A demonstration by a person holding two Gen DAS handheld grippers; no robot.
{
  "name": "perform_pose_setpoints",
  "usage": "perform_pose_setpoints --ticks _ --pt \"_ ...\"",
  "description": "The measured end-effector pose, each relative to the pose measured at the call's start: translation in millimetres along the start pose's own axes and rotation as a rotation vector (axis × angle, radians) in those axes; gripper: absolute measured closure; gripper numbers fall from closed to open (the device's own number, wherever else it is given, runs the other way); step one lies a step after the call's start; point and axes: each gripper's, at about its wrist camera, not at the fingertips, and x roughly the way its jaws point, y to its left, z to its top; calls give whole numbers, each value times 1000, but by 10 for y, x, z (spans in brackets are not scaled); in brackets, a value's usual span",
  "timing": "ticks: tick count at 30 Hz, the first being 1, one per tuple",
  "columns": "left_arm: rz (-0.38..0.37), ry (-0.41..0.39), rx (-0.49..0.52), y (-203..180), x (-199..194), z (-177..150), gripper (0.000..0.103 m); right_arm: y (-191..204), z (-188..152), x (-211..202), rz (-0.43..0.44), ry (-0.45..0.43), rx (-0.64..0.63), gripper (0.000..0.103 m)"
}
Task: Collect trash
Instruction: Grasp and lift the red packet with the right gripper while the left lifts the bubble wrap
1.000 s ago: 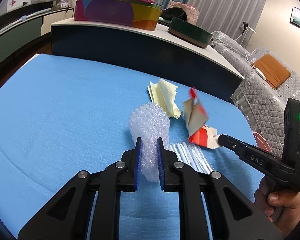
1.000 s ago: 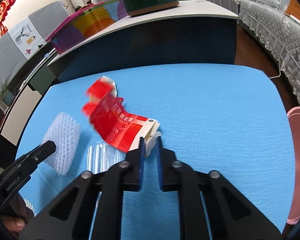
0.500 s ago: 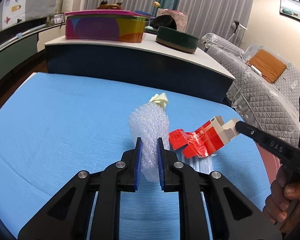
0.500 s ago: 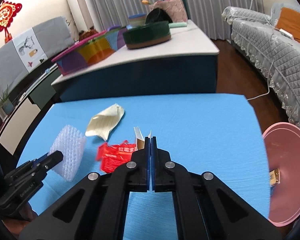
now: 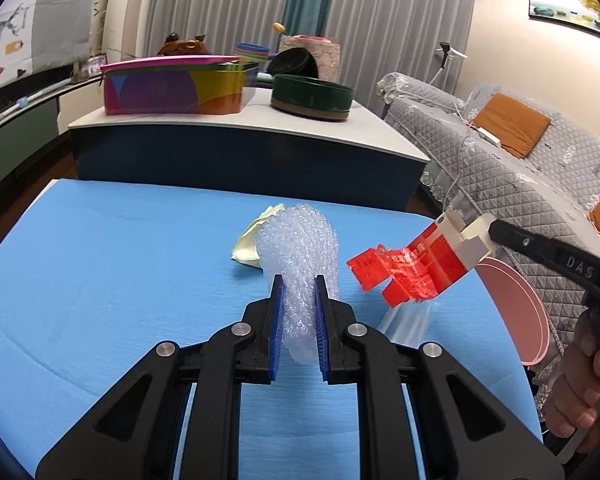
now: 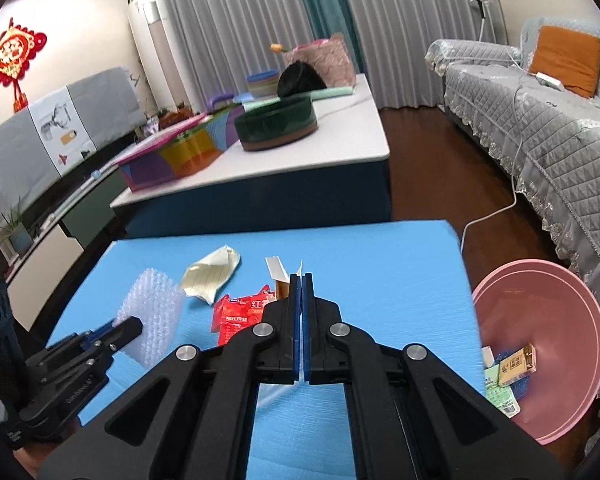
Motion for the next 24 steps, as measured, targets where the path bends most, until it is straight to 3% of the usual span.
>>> perform_pose_setpoints --ticks 5,24 --pt "-13 -8 15 -76 -65 -8 89 -70 47 -229 21 -68 18 102" --pt "-47 -35 73 -355 -230 -27 89 -211 -47 -689 -127 -120 -68 102"
